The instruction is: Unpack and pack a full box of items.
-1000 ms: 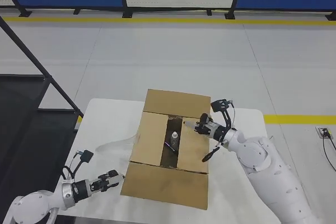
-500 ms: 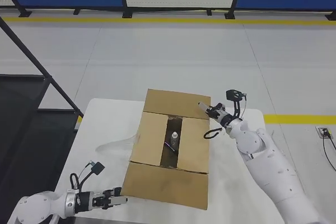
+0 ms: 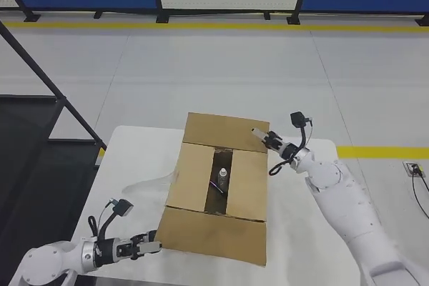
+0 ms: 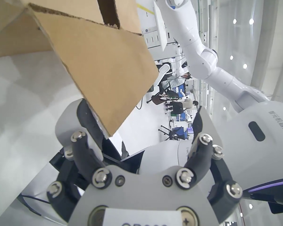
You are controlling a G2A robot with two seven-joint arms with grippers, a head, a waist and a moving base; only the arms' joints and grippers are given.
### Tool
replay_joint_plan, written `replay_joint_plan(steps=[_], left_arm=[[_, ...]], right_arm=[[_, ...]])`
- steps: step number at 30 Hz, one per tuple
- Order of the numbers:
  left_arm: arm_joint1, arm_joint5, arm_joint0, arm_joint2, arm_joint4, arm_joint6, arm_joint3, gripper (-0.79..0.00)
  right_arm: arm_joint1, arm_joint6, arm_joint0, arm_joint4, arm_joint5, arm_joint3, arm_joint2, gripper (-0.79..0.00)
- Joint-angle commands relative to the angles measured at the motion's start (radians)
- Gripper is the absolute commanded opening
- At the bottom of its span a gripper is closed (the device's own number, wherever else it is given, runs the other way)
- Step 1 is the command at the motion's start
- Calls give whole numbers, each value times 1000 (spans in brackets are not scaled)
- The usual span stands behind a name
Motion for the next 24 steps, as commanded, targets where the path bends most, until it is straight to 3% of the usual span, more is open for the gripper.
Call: replay_joint_plan(steps=[1,15,21,24], left_arm=[[0,7,0,-3,-13,36,-4,0],[-9,51,-49,49,-13,317,-42,0],[-18,75,-83,97,30,459,-46,0],[-22,76,-101,117,66,523,-46,0]], right_arm=[[1,26,4,31,-40,12,11,0],[38,167,-43,148,-180,-93,101,0],[65,265,-112,210,-186,-223,152,0],[81,305,-146,219,-134,-292,180,0]])
